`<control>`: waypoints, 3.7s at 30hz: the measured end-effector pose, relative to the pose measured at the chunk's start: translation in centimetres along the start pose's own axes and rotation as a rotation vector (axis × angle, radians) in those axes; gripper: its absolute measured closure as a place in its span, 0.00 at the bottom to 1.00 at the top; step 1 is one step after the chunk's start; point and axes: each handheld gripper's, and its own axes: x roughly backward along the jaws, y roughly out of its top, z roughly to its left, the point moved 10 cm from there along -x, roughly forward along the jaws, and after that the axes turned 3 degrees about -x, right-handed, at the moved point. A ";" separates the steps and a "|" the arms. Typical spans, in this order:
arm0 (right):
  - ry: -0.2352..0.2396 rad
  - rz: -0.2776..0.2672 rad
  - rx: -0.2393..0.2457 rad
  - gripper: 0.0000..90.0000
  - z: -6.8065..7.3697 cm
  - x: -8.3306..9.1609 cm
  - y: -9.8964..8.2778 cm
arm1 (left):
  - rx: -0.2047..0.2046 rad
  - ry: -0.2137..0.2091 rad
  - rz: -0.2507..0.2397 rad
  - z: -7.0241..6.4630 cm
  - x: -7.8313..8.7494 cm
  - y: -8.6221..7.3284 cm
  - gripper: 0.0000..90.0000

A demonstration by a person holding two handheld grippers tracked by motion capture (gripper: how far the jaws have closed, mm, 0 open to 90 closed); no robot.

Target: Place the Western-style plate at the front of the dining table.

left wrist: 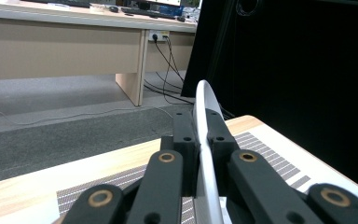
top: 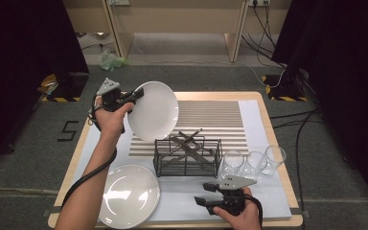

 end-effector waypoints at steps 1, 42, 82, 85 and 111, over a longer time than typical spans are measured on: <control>-0.001 -0.001 0.002 0.44 0.0 0.0 0.0 | -0.001 -0.001 0.001 0.0 -0.1 0.0 0.95; 0.003 -0.004 -0.002 0.44 0.0 0.0 0.0 | -0.047 -0.022 0.018 -1.6 -2.1 0.6 0.95; 0.004 -0.004 0.002 0.44 0.0 0.1 0.0 | -0.072 -0.051 0.020 -3.3 -3.7 1.1 0.95; 0.004 -0.005 0.001 0.44 -0.1 0.1 0.0 | -0.072 -0.052 0.019 -3.3 -3.8 1.2 0.95; 0.005 -0.001 0.001 0.44 -0.1 0.1 -0.1 | -0.080 -0.068 0.024 -4.2 -5.0 1.7 0.95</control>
